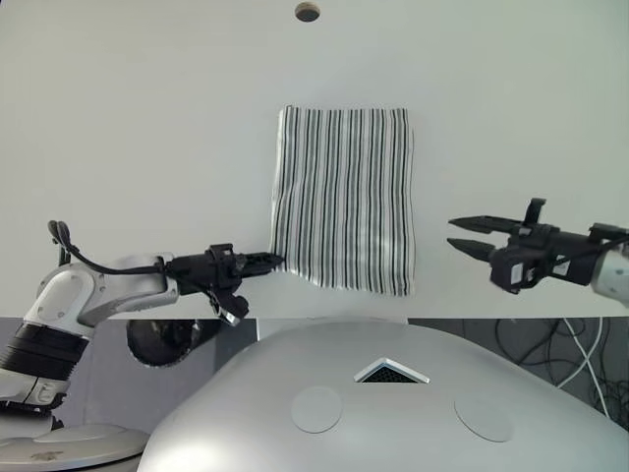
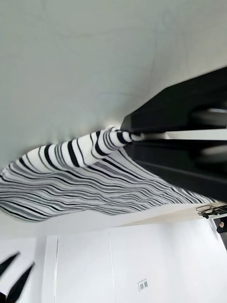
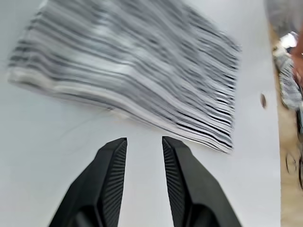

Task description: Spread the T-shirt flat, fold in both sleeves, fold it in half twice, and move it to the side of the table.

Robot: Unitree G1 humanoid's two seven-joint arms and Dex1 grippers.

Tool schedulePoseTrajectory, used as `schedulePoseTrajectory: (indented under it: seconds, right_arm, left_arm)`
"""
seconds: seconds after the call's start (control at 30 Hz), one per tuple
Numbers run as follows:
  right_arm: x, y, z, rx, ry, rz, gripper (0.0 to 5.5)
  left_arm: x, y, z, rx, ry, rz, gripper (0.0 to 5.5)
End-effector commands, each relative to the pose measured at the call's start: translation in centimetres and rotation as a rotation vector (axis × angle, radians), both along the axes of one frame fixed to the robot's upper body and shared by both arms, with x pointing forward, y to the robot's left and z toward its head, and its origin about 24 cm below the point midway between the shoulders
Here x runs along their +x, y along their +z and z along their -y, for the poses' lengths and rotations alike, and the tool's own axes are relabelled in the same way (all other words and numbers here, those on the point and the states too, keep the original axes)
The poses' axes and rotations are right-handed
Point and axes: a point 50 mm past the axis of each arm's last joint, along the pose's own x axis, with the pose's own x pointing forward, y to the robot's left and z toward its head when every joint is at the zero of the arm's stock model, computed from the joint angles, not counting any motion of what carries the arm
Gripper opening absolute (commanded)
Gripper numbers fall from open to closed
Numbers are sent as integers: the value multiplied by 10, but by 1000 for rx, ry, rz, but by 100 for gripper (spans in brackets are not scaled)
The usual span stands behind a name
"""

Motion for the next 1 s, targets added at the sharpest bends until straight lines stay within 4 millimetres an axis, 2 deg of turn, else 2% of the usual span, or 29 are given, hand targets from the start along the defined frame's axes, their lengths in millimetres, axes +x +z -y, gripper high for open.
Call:
schedulePoseTrajectory:
  seconds: [0.03,0.3,0.5,0.83,1.0]
  right_arm:
    - [-17,-7,-18,-61,138,-30,159]
    - [-27,-15,-46,-46,245,-110,294]
    - [-28,-22,-46,-74,244,-142,300]
    - [-15,-49,-43,-102,215,-151,300]
    - [-14,-58,-40,-109,206,-153,300]
  left_arm:
    - [2,-2,-6,38,18,-13,1]
    - [4,-2,-8,45,25,-7,1]
    - [4,-1,-9,49,20,-9,1]
    - [4,-1,-4,28,18,-7,1]
    - [3,0,-5,27,23,-8,1]
